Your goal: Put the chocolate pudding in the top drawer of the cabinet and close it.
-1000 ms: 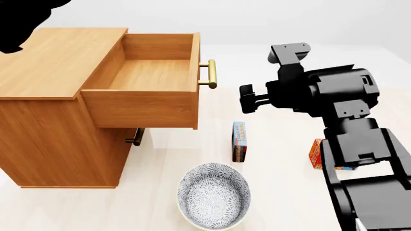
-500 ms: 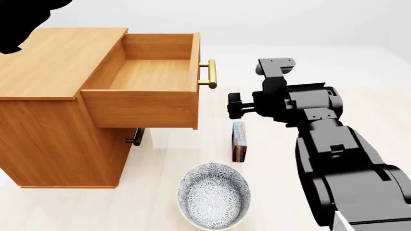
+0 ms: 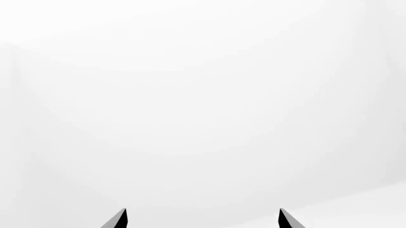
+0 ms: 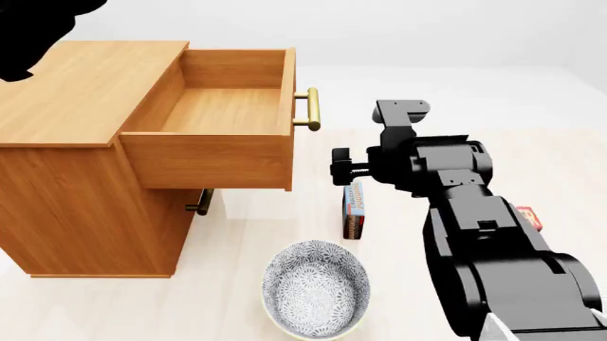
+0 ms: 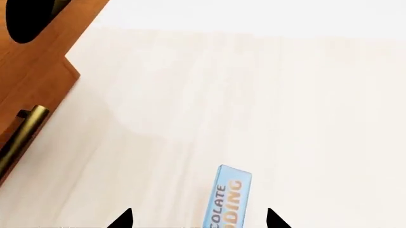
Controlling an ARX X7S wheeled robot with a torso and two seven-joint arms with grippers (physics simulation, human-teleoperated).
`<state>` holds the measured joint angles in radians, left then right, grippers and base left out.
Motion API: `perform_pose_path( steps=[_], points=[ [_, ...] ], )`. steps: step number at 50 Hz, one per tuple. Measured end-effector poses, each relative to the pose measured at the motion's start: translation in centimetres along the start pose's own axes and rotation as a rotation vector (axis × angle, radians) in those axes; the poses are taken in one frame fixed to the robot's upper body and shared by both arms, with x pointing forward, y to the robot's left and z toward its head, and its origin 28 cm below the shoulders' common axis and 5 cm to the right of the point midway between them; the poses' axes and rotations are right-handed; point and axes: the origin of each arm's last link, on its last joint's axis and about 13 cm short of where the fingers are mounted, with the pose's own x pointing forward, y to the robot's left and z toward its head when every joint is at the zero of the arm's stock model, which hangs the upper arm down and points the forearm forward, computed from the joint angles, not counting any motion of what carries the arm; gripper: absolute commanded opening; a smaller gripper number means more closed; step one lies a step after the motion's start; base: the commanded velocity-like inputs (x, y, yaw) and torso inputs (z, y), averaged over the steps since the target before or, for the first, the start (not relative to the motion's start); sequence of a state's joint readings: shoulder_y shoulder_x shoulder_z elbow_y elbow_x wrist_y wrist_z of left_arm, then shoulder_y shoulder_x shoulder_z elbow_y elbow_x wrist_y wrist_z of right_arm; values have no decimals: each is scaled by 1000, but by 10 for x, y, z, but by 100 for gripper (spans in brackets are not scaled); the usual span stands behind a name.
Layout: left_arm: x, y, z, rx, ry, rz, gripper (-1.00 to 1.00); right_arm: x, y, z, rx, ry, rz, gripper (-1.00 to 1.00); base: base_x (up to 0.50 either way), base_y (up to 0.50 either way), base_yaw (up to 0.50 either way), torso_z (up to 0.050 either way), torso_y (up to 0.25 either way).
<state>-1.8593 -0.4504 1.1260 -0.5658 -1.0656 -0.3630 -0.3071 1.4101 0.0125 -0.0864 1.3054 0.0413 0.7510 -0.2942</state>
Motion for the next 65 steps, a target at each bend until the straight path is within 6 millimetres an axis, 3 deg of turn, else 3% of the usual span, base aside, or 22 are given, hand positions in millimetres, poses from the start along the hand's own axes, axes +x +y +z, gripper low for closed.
perform_pose_path(
  steps=[65],
  points=[
    [0,0,0,-8,24,8,100,5,2,-11,24,27,0,100,0,0,0,0,-86]
  ],
)
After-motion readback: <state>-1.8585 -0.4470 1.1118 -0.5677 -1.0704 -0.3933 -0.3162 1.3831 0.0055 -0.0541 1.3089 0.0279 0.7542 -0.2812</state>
